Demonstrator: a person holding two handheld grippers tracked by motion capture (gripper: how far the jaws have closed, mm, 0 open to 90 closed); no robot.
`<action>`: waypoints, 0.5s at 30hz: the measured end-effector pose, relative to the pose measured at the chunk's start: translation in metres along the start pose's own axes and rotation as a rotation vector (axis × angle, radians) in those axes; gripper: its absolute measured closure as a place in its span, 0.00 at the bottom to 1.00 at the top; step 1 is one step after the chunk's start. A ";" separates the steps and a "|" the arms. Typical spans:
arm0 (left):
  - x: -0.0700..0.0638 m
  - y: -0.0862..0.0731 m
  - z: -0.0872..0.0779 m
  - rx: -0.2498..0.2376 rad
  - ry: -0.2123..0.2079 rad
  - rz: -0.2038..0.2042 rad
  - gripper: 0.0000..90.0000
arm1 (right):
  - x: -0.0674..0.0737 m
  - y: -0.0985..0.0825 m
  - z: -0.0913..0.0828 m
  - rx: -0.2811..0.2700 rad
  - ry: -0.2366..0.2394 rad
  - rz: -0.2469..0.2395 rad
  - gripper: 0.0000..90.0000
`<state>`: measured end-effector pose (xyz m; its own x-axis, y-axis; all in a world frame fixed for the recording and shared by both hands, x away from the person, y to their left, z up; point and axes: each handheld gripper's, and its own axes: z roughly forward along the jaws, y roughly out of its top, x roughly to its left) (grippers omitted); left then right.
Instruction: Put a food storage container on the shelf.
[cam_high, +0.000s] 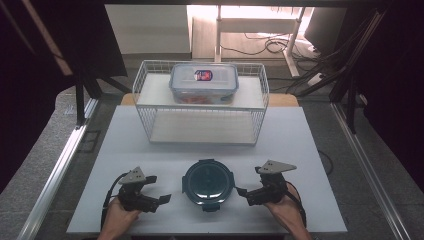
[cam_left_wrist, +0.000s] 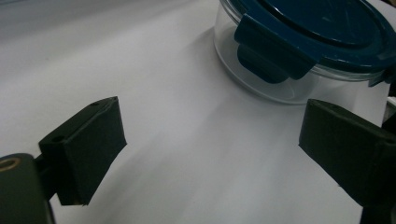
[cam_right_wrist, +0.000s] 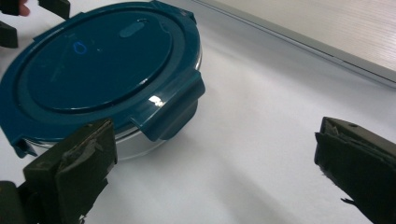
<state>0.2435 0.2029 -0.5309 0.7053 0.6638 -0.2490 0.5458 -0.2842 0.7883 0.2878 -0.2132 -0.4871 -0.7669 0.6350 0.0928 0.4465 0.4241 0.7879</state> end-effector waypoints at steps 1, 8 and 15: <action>0.000 0.000 0.000 0.002 0.000 0.003 0.07 | 0.000 0.000 0.000 0.002 0.010 0.006 0.00; -0.003 0.007 0.000 -0.011 -0.076 -0.028 0.06 | 0.006 0.005 0.002 -0.009 0.023 0.004 0.00; -0.013 0.025 0.012 0.005 -0.106 -0.030 0.03 | 0.019 0.015 0.009 0.026 0.024 0.010 0.00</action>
<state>0.2529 0.1788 -0.5143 0.7323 0.5952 -0.3309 0.5694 -0.2686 0.7769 0.2838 -0.1886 -0.4786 -0.7727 0.6242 0.1155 0.4661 0.4344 0.7707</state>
